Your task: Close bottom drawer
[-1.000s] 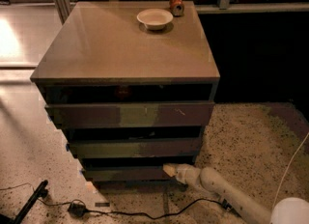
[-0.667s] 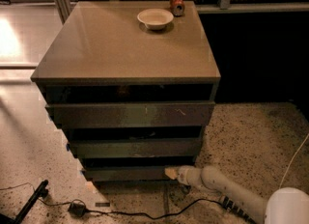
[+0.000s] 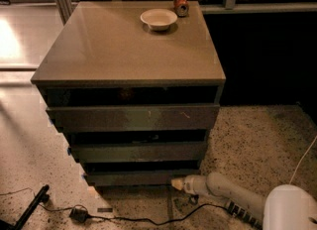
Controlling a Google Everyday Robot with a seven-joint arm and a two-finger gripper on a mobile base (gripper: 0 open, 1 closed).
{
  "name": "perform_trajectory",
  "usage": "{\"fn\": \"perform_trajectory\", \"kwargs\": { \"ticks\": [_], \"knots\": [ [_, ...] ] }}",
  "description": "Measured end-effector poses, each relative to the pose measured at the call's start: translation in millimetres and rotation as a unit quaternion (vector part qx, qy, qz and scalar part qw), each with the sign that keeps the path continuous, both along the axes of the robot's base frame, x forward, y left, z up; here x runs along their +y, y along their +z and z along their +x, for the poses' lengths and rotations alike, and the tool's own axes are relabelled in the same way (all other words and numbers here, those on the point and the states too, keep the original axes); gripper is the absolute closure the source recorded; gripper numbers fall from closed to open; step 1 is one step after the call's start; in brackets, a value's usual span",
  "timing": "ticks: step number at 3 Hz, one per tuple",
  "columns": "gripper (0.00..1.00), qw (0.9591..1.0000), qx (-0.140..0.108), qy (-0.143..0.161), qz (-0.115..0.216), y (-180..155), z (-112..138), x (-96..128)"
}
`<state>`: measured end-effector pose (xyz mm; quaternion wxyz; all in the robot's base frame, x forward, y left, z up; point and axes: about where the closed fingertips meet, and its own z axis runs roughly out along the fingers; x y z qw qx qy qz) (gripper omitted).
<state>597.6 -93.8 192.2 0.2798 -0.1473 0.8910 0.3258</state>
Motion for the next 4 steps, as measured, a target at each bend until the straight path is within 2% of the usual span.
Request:
{"fn": "perform_trajectory", "kwargs": {
  "ticks": [1, 2, 3, 4],
  "knots": [
    [1.0, 0.9988, -0.023, -0.028, 0.034, 11.3, 16.7, 9.2],
    [1.0, 0.9932, -0.07, -0.058, 0.073, 44.7, 45.3, 22.7],
    [1.0, 0.9894, -0.092, -0.067, 0.09, 63.6, 57.4, 30.5],
    [1.0, 0.9894, -0.092, -0.067, 0.09, 63.6, 57.4, 30.6]
  ]
}}
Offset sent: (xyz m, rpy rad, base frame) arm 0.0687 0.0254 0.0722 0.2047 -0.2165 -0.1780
